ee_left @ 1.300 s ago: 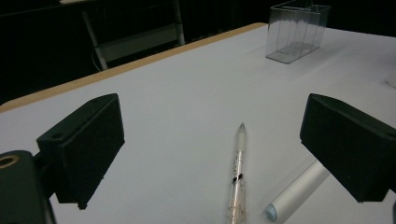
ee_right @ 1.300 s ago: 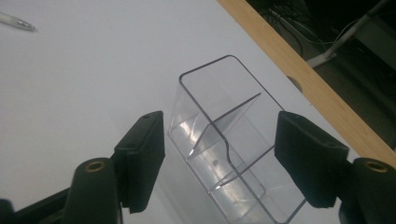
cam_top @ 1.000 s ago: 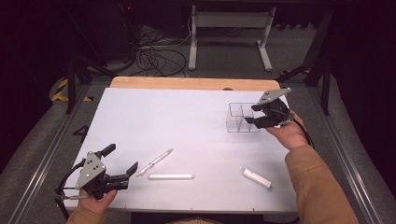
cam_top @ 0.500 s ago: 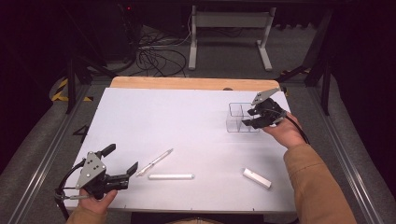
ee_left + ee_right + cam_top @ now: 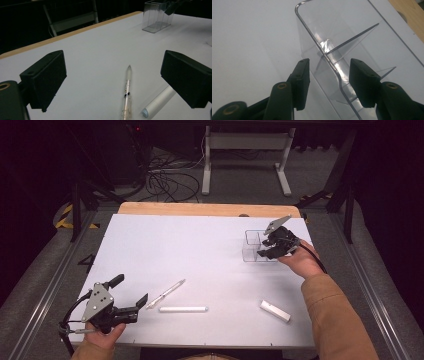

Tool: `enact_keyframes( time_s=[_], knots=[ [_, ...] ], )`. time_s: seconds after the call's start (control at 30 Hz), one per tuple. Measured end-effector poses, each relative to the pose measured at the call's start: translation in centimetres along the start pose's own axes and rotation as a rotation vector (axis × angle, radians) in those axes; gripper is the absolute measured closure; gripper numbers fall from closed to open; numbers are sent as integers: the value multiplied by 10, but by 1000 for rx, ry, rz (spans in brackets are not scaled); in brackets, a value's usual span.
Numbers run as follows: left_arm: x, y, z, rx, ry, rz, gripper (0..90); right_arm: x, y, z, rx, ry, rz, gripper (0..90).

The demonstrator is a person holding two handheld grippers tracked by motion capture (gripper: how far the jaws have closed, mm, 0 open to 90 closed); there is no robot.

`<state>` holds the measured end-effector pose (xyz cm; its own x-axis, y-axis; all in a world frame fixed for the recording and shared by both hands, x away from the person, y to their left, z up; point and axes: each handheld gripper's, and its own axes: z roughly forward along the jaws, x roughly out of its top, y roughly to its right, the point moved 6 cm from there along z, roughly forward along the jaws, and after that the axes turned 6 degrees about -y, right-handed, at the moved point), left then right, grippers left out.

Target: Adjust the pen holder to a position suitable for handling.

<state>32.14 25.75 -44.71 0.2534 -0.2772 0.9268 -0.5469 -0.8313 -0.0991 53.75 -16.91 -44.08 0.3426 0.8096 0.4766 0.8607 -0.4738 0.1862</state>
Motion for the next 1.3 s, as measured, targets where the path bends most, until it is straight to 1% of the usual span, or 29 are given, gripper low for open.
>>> enact_keyframes(
  time_s=[0.07,0.3,0.37,0.47,0.57,0.6,0.63,0.77,0.83,1.07,1.13,1.27,1.3],
  knots=[
    [0,0,0,-1,-2,-1,72,1,-2,3,5,-18,-9,515],
    [0,0,0,0,0,-3,72,1,-3,10,8,-42,-15,520],
    [0,0,0,-2,-2,-3,72,1,-3,13,3,-50,-10,527],
    [0,0,0,-2,-2,-3,72,1,-3,15,4,-58,-21,532],
    [0,0,0,0,-1,-3,72,2,-5,17,4,-69,-16,557],
    [0,0,0,-1,0,-4,72,2,-6,19,9,-77,-24,591],
    [0,0,0,-2,-1,-1,72,2,-6,19,7,-81,-29,602],
    [0,0,0,0,-1,-2,72,1,-7,22,-2,-100,-41,613],
    [0,0,0,1,0,-3,72,1,-7,22,0,-102,-36,614],
    [0,0,0,1,0,0,72,1,-7,20,0,-105,-48,637],
    [0,0,0,0,-2,-3,72,1,-8,19,-7,-122,-60,665],
    [0,0,0,2,-2,-2,73,2,-10,17,-6,-131,-80,735],
    [0,0,0,2,-2,-2,73,2,-10,17,-6,-131,-80,735]
  ],
)
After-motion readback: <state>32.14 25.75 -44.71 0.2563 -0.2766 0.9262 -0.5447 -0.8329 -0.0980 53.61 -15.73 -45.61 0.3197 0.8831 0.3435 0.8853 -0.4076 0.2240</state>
